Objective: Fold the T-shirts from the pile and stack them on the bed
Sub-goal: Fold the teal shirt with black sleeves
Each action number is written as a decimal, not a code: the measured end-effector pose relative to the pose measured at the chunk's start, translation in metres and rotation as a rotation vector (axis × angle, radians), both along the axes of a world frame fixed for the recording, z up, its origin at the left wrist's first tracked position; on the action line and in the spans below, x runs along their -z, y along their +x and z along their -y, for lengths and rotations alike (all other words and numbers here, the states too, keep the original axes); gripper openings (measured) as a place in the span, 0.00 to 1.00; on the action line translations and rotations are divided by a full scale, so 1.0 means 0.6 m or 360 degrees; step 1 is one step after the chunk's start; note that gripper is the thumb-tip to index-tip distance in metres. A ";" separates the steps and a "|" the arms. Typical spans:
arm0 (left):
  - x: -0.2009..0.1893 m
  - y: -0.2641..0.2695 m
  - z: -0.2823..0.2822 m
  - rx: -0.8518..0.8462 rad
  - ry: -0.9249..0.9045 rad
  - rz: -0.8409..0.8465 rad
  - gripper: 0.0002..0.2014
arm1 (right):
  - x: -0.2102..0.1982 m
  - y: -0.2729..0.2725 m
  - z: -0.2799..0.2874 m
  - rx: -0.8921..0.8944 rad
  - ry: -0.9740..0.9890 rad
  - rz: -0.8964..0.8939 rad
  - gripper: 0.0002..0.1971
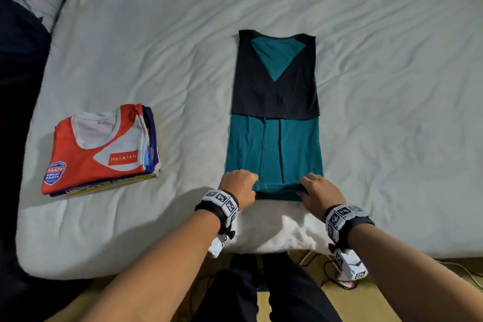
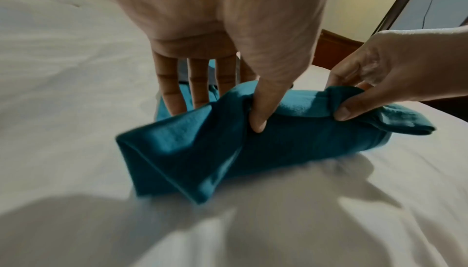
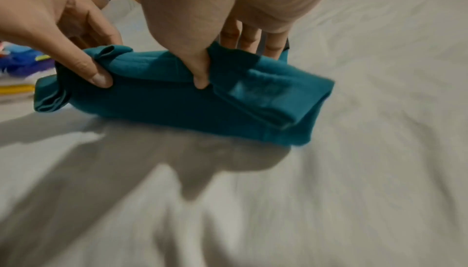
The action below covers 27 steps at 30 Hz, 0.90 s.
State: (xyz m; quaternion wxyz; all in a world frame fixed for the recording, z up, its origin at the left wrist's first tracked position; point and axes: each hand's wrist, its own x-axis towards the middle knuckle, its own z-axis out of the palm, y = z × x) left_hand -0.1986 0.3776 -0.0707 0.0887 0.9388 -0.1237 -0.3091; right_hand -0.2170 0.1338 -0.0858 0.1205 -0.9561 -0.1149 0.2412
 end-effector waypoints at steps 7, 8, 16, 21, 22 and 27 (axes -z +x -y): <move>-0.052 0.179 0.007 -0.0125 0.0002 0.0173 0.13 | -0.053 0.167 -0.015 0.0217 -0.0084 0.0220 0.10; -0.058 0.204 0.008 -0.0129 0.0005 0.0188 0.13 | -0.059 0.190 -0.017 0.0235 -0.0083 0.0237 0.11; -0.051 0.411 0.010 -0.0082 0.0101 0.0267 0.09 | -0.040 0.376 -0.019 0.0338 -0.0006 0.0326 0.15; 0.026 0.522 0.003 -0.0120 0.0133 0.0270 0.11 | 0.039 0.488 -0.004 0.0328 -0.0050 0.0366 0.15; 0.031 0.526 -0.003 -0.0160 0.0117 0.0282 0.10 | 0.040 0.493 -0.002 0.0322 -0.0062 0.0366 0.15; 0.117 0.556 -0.039 -0.0539 -0.0135 0.0278 0.12 | 0.092 0.522 0.023 0.0342 -0.0211 0.0165 0.30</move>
